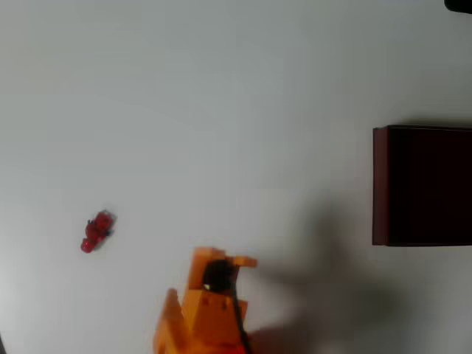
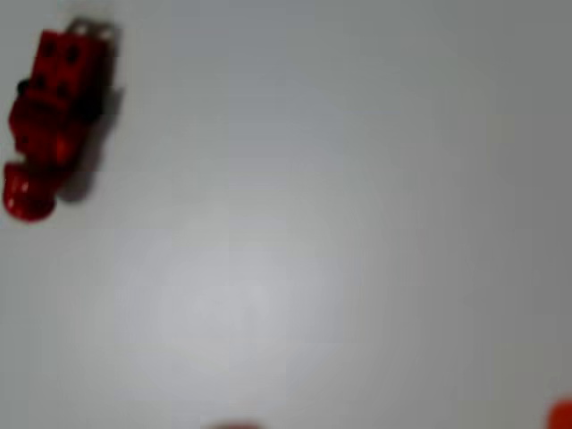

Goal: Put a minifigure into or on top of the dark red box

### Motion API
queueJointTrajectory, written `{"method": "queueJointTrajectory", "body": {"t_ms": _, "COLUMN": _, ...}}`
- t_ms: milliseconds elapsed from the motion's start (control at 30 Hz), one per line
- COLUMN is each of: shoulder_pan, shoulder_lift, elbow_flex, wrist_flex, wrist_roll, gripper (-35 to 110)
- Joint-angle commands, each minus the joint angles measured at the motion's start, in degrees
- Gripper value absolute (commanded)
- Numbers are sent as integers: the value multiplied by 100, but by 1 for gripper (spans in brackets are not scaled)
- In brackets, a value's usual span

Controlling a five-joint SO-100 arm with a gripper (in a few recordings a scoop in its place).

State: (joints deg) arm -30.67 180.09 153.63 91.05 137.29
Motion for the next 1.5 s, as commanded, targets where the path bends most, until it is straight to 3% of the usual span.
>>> {"method": "queueJointTrajectory", "body": {"t_ms": 0, "shoulder_pan": -202, "shoulder_lift": -26, "elbow_flex": 211, "wrist_flex": -88, "wrist_roll": 360, "gripper": 16}}
{"method": "queueJointTrajectory", "body": {"t_ms": 367, "shoulder_pan": -229, "shoulder_lift": -132, "elbow_flex": 580, "wrist_flex": -747, "wrist_roll": 870, "gripper": 17}}
{"method": "queueJointTrajectory", "body": {"t_ms": 600, "shoulder_pan": 97, "shoulder_lift": -2391, "elbow_flex": -1204, "wrist_flex": -220, "wrist_roll": 343, "gripper": 18}}
{"method": "queueJointTrajectory", "body": {"t_ms": 1133, "shoulder_pan": -1749, "shoulder_lift": -5045, "elbow_flex": -2654, "wrist_flex": -976, "wrist_roll": 2232, "gripper": 18}}
{"method": "queueJointTrajectory", "body": {"t_ms": 1467, "shoulder_pan": -2479, "shoulder_lift": -5563, "elbow_flex": -2391, "wrist_flex": -1591, "wrist_roll": 2997, "gripper": 18}}
